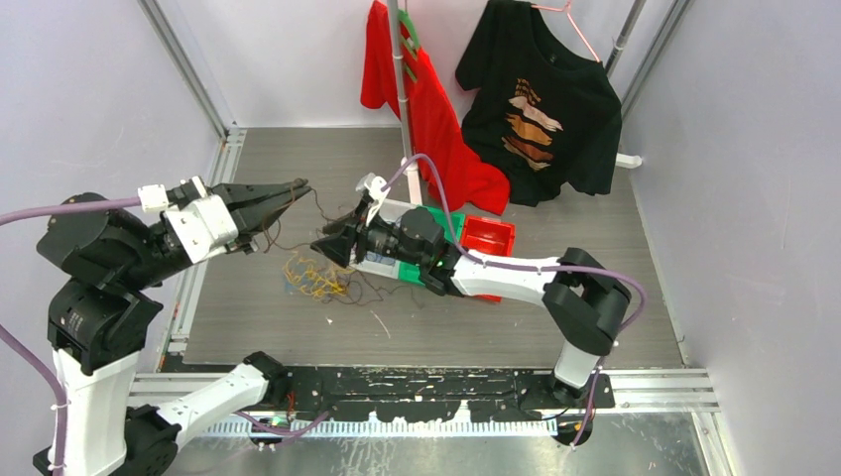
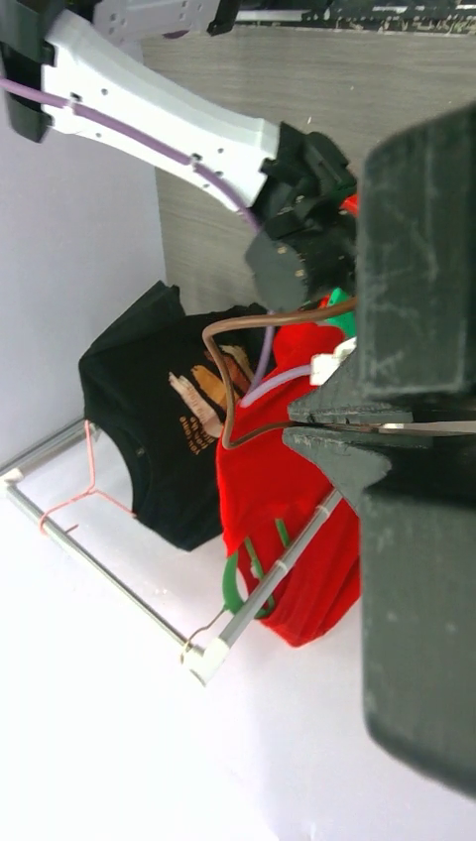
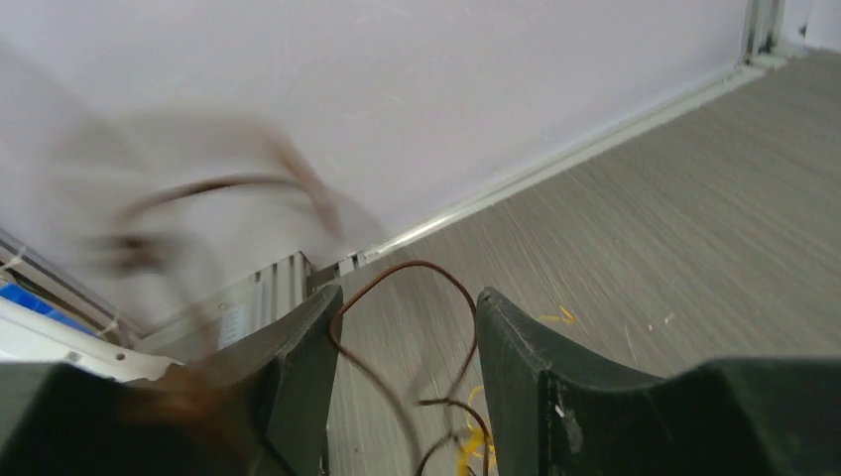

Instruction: Untangle the cables

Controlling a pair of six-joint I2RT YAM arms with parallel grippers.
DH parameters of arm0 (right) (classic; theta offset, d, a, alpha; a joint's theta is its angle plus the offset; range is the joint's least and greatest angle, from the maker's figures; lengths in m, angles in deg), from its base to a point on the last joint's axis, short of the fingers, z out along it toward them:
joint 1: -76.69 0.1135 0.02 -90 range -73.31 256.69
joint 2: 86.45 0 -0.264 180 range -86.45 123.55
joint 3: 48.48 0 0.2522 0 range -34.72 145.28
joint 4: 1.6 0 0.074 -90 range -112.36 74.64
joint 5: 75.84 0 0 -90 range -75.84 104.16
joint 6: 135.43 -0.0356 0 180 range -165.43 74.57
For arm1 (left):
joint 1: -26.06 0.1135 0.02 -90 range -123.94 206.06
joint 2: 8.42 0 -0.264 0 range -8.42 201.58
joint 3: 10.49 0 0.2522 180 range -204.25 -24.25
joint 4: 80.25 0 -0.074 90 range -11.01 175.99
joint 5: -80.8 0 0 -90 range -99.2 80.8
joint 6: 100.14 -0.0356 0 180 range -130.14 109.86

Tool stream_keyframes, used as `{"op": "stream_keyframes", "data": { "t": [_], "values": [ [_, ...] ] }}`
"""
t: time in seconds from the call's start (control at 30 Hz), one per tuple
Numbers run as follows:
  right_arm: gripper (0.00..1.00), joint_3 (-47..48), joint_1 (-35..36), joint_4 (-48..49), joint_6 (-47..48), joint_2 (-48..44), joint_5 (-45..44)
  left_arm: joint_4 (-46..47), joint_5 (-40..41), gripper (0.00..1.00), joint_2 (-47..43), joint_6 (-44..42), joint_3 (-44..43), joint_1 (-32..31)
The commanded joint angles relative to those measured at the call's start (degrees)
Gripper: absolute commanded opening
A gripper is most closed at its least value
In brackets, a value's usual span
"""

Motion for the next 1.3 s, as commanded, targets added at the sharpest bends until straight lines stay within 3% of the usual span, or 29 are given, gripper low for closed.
{"op": "stream_keyframes", "data": {
  "t": [0.0, 0.23, 0.5, 0.77, 0.8, 0.87, 0.9, 0.97, 1.13, 1.27],
  "values": [
    [0.57, -2.01, 0.03, 7.36, -2.4, 2.68, -2.74, 4.81, 0.92, 0.0, 0.74, -0.23, -4.74, -0.11],
    [0.54, -6.35, 0.66, 12.25, -3.67, 5.78, -5.6, 6.82, 3.64, 0.0, 2.12, -4.39, -8.97, -0.11],
    [0.16, -8.98, 2.19, 15.12, -5.7, 9.31, -8.77, 9.33, 6.93, 0.0, 3.77, -10.73, -13.87, -0.09],
    [0.09, -10.29, 3.88, 15.09, -5.29, 10.33, -11.48, 8.61, 8.64, 0.0, 5.67, -13.52, -19.36, -0.11],
    [0.13, -10.53, 3.85, 15.2, -5.29, 9.41, -11.41, 7.95, 8.02, 0.0, 5.48, -13.23, -19.17, -0.11],
    [0.39, -11.14, 3.85, 15.1, -4.8, 6.64, -11.86, 6.28, 6.98, 0.0, 4.91, -12.74, -18.41, -0.11],
    [0.48, -11.44, 3.87, 14.75, -4.19, 4.8, -11.71, 5.47, 6.4, 0.0, 4.55, -12.61, -17.8, -0.11],
    [0.59, -11.63, 3.87, 12.87, -2.79, 0.73, -11.16, 4.34, 5.5, 0.0, 3.82, -12.3, -16.22, -0.11],
    [0.73, -11.31, 3.85, 5.78, 1.59, -9.87, -9.94, 1.96, 2.95, 0.0, 2.63, -11.46, -13.85, -0.12],
    [0.78, -10.95, 3.79, 1.38, 5.12, -16.82, -11.15, 0.86, 0.68, 0.0, 1.79, -10.13, -12.51, -0.11]
  ]
}}
